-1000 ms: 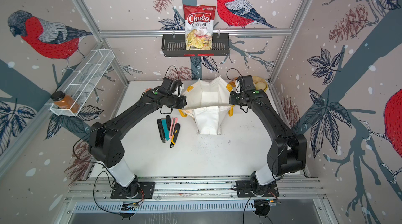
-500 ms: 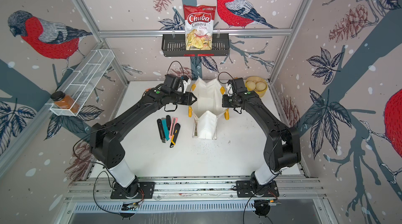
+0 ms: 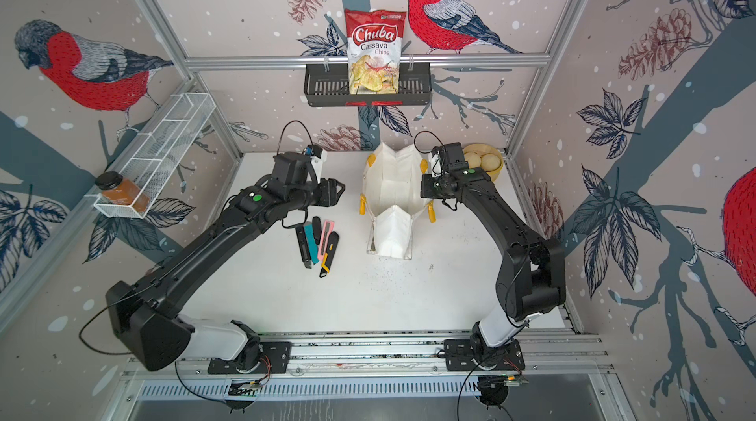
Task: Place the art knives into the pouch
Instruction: Open the pouch at the center of the board, then pick up the utility knife at the center of the board.
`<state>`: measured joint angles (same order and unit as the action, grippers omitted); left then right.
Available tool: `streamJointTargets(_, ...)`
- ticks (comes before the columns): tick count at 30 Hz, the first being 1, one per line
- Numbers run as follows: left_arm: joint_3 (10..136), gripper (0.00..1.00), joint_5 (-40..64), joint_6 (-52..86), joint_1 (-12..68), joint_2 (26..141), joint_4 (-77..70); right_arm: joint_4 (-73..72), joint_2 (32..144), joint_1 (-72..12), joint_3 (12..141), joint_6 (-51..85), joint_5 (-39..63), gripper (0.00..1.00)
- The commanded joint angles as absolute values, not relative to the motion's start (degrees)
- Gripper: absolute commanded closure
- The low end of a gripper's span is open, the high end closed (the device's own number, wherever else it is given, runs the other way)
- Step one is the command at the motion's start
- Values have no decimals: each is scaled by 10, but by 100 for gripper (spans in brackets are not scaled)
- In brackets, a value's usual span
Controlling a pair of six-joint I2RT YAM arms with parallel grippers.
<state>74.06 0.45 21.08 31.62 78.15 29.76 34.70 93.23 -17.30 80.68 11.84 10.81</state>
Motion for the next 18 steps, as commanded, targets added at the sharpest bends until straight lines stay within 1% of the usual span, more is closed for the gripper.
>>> streamJointTargets(1, 678, 44, -31, 231, 316, 756, 295, 338, 934, -174, 814, 109, 102, 100)
streamJointTargets(11, 530, 44, -1, 262, 321, 754, 265, 340, 932, -183, 815, 108, 98, 100)
streamJointTargets(18, 501, 44, -10, 264, 327, 795, 231, 338, 930, -190, 814, 109, 94, 100)
